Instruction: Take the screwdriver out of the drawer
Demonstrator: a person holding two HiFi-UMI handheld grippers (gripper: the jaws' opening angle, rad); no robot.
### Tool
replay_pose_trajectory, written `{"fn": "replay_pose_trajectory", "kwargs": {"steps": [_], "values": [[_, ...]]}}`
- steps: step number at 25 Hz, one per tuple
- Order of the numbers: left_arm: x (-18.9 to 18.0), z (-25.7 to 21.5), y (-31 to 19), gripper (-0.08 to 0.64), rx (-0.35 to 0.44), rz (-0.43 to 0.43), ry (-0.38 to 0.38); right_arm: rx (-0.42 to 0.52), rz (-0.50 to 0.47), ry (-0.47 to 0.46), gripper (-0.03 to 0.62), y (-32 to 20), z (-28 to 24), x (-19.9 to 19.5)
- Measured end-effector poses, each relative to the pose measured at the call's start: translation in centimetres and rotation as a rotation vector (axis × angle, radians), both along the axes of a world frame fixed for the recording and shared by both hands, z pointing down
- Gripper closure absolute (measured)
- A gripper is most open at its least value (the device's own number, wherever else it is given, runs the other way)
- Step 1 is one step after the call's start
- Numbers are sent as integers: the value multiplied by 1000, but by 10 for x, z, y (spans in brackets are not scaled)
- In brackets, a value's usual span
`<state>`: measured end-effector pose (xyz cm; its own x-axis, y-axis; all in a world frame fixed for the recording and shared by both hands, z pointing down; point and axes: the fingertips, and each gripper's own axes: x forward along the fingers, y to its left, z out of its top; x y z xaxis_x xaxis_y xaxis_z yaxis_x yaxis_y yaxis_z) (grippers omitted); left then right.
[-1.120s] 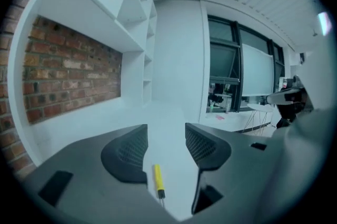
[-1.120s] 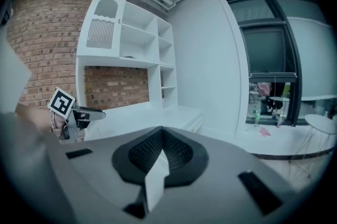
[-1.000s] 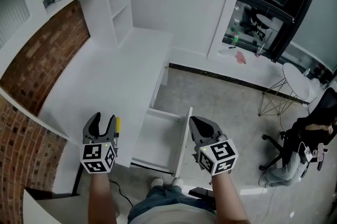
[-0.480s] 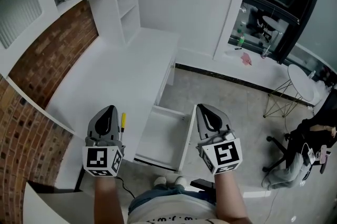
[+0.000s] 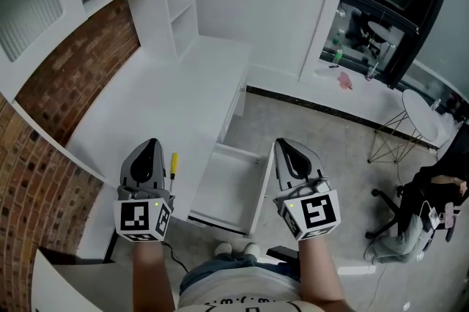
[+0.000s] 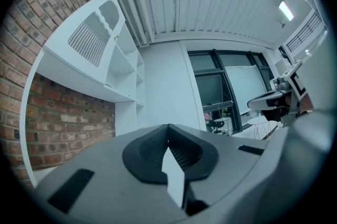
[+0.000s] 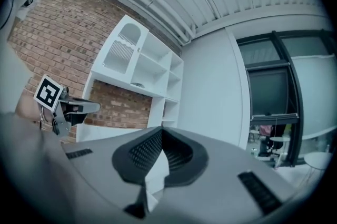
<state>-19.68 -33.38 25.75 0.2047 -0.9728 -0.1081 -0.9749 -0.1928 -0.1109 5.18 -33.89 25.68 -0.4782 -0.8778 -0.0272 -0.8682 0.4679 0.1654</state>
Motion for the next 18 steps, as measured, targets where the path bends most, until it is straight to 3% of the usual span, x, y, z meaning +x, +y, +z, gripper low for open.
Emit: {"fn": "replay_pose_trajectory", "kwargs": {"steps": [18], "values": [[-4, -1, 5, 546, -7, 30, 2, 19, 18, 27, 581, 7, 2, -5]]}}
